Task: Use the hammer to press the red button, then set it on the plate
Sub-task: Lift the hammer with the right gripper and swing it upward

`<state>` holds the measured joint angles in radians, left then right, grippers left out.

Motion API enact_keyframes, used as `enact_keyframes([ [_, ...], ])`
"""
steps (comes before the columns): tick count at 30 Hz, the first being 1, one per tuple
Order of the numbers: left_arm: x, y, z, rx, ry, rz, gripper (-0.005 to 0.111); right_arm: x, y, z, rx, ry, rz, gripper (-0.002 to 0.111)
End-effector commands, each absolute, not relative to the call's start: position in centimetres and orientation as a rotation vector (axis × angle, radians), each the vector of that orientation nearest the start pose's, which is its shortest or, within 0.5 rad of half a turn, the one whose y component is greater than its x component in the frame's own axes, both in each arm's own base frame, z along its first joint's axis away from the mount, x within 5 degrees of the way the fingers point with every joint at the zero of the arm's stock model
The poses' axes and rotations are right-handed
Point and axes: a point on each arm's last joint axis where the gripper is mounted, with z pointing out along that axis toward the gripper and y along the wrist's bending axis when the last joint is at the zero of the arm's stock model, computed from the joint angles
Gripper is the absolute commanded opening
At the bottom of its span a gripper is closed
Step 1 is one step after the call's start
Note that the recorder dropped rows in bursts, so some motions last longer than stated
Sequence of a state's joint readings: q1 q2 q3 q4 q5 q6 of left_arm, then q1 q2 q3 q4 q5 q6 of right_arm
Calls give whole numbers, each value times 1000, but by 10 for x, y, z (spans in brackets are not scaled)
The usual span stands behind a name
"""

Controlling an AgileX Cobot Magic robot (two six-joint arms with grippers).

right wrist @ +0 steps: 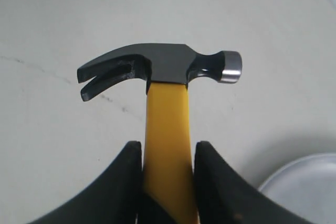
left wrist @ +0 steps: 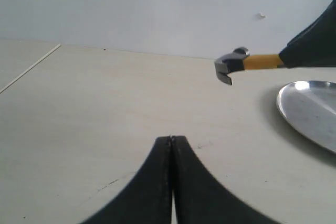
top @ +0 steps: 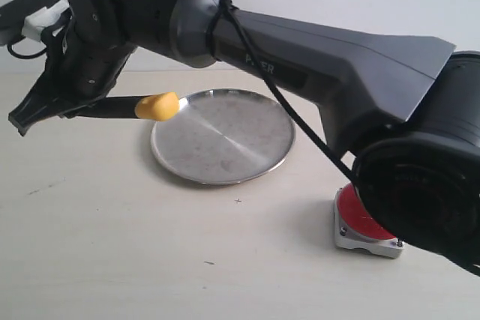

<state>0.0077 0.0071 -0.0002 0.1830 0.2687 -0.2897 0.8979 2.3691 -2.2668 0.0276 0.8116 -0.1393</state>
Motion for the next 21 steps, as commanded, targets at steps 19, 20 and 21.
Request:
enact_keyframes([
  [19,55,5,189,-147,1740,-39,0,245,458,372,-895,1615,311,0],
  [20,55,5,189,-147,1740,-39,0,242,455,378,-885,1612,321,0],
  [21,55,5,189,-147,1740,-39,0,241,452,385,-872,1609,326,0],
])
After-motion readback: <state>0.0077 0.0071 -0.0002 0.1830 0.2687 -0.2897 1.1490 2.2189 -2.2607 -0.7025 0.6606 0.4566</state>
